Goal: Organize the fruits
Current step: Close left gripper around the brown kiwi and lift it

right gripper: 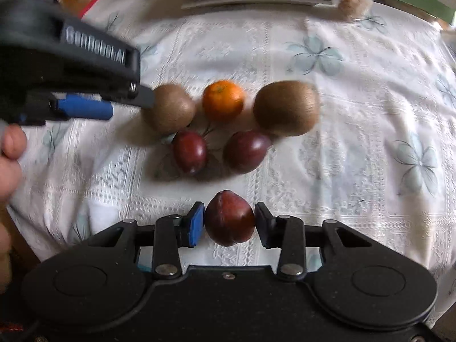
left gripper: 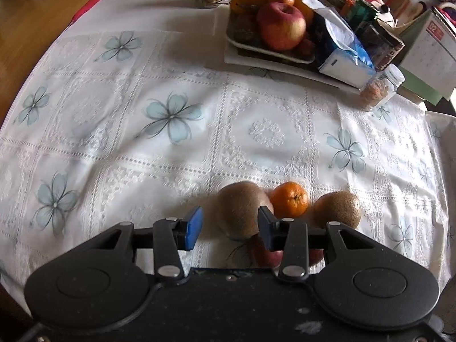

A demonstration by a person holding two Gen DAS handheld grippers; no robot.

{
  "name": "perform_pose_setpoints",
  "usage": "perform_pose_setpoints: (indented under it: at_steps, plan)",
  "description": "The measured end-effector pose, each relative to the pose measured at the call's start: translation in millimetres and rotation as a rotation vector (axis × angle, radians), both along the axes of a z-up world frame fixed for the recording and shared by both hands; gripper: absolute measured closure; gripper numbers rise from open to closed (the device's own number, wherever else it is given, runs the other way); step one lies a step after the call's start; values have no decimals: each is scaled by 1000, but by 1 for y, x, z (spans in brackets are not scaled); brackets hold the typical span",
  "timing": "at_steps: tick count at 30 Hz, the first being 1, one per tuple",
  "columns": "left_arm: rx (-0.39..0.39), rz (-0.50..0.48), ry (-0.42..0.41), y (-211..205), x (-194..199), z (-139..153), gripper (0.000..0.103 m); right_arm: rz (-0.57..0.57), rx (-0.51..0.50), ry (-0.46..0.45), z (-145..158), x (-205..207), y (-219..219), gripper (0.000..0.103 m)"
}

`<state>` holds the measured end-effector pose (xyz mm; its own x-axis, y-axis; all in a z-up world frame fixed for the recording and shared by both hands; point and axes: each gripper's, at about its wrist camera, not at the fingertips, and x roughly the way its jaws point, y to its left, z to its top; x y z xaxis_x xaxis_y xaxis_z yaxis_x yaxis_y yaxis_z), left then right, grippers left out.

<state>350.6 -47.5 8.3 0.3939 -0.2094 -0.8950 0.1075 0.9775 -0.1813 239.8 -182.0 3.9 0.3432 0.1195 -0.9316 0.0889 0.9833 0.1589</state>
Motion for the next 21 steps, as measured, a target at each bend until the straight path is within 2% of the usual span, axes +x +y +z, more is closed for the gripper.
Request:
perform_pose_setpoints:
  at_steps: [5, 8, 14, 21]
  plan:
    - [21, -18, 6, -13, 11, -11, 60, -40, 10, -27, 12, -3, -11, 55]
    - [24, -31, 11, -19, 12, -19, 54, -52, 16, -25, 15, -3, -14, 55]
    - [57, -39, -17, -29, 15, -22, 49, -73, 20, 8, 13, -2, -17, 55]
    - [81, -30, 5, -36, 22, -32, 42, -112, 18, 57, 7, 0, -24, 55]
